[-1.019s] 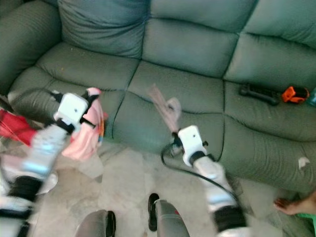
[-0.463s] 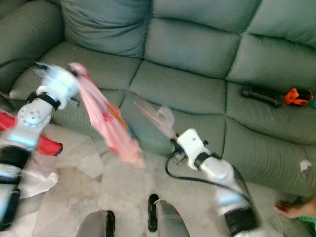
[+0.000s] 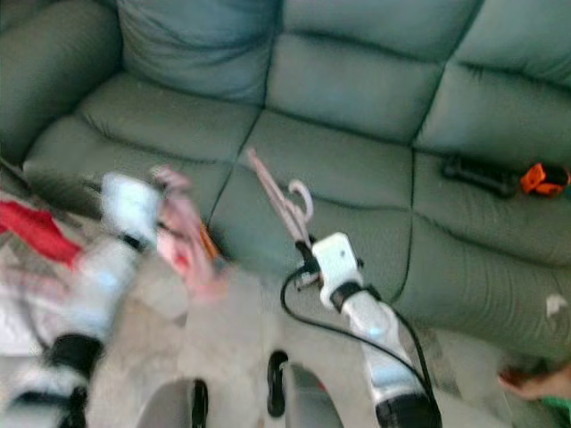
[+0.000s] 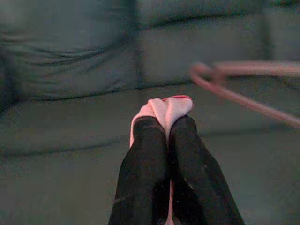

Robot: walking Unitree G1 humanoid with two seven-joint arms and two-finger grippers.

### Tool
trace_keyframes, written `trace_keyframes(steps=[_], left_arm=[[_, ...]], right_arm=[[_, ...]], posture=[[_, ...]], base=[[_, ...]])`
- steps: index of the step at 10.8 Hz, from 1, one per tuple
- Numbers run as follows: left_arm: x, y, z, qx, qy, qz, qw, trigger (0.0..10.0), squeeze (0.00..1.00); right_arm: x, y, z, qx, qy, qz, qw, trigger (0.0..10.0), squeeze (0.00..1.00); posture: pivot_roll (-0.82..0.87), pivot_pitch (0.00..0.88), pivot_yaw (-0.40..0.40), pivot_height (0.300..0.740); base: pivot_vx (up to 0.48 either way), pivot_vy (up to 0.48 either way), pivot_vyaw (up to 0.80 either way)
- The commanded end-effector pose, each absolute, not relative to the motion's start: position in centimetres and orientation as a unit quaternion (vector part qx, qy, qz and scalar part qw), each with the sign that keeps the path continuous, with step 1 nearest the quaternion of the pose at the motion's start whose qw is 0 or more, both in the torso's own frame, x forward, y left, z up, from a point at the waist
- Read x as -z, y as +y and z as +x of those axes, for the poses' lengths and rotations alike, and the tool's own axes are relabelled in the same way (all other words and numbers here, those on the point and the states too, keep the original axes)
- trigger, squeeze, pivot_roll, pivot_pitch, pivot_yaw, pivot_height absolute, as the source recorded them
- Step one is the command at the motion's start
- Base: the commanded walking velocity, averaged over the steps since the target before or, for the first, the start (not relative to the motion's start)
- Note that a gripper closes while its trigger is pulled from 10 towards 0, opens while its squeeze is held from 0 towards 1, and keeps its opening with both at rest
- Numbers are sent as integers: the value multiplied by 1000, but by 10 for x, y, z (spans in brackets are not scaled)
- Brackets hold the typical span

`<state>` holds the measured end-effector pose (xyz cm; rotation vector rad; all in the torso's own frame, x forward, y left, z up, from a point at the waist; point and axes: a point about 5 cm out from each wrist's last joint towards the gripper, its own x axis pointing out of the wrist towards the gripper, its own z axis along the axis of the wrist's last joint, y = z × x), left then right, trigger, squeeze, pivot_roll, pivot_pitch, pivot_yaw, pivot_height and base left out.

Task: Hang hanger

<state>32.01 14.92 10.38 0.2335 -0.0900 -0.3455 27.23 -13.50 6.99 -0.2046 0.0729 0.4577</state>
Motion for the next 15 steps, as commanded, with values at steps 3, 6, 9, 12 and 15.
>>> trace_keyframes(steps=[3, 6, 9, 12, 15], left_arm=[[-102, 130, 303, 235, -55, 135, 961, 10000, 0], [-102, 114, 295, 255, -63, 127, 956, 10000, 0], [-105, 110, 291, 263, -60, 135, 954, 10000, 0], [-106, 110, 291, 272, -59, 132, 952, 10000, 0], [-106, 108, 292, 272, -56, 132, 952, 10000, 0]], right_arm=[[-73, -150, 274, -191, 38, -109, 975, 10000, 0], [-70, -147, 273, -192, 37, -111, 974, 10000, 0], [-70, -148, 276, -189, 38, -117, 974, 10000, 0], [-68, -149, 276, -186, 40, -121, 974, 10000, 0], [-66, -150, 275, -183, 43, -125, 974, 10000, 0]], posture=[[-41, 227, -47, 740], [-39, 225, -47, 740], [-35, 222, -46, 740], [-35, 222, -46, 740], [-38, 219, -47, 740]], base=[[0, 193, -158], [0, 160, -138], [0, 0, 0], [0, -191, 0], [0, -314, 0]])
